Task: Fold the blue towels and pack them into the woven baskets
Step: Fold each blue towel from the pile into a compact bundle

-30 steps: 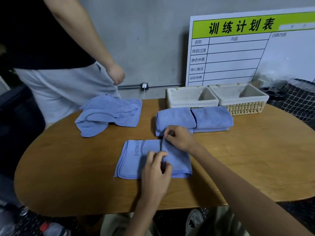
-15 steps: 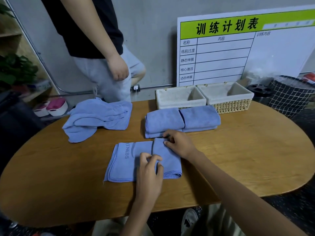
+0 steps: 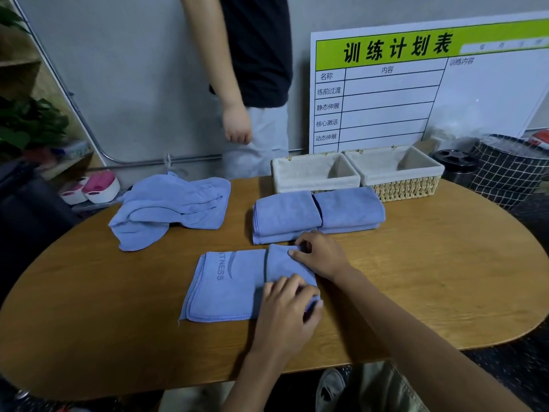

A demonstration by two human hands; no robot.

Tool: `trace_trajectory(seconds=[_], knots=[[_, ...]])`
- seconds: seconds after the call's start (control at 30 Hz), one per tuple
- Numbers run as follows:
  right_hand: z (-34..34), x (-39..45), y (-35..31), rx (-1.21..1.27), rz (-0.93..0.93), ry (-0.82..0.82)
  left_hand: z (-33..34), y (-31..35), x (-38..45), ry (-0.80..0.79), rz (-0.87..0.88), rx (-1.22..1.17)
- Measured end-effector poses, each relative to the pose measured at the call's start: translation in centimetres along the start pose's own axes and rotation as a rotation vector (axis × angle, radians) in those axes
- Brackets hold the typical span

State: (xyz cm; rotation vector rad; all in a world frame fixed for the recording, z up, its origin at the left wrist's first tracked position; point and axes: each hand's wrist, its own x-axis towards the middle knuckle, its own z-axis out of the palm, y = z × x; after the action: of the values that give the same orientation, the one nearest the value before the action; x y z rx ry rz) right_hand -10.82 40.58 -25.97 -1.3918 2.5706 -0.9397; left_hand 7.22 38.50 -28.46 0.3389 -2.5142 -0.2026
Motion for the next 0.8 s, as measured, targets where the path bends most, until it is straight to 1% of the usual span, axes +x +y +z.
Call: trace_trajectory(seconds=[0.13,0.33,0.5,0.8], knots=[[-0.1,0.3,0.1,-0.028,0.008,-0.022,0.3,0.4,0.1,-0.031,-0.017,0.076],[-0.4,0.8,0.2,-0.006,-0.001,-0.075,0.4,0.3,0.3,-0.027,-0.053,0.106],[-0.4,1.2,0.3,-0.010,0.025,-0.122,0.4,0.4,0.2,-0.013,-0.058,0.123],[-0.1,1.1,0.6,-0.039,-0.001,-0.108,0.4,0.5,0.3,-0.014,-0.065,0.132]])
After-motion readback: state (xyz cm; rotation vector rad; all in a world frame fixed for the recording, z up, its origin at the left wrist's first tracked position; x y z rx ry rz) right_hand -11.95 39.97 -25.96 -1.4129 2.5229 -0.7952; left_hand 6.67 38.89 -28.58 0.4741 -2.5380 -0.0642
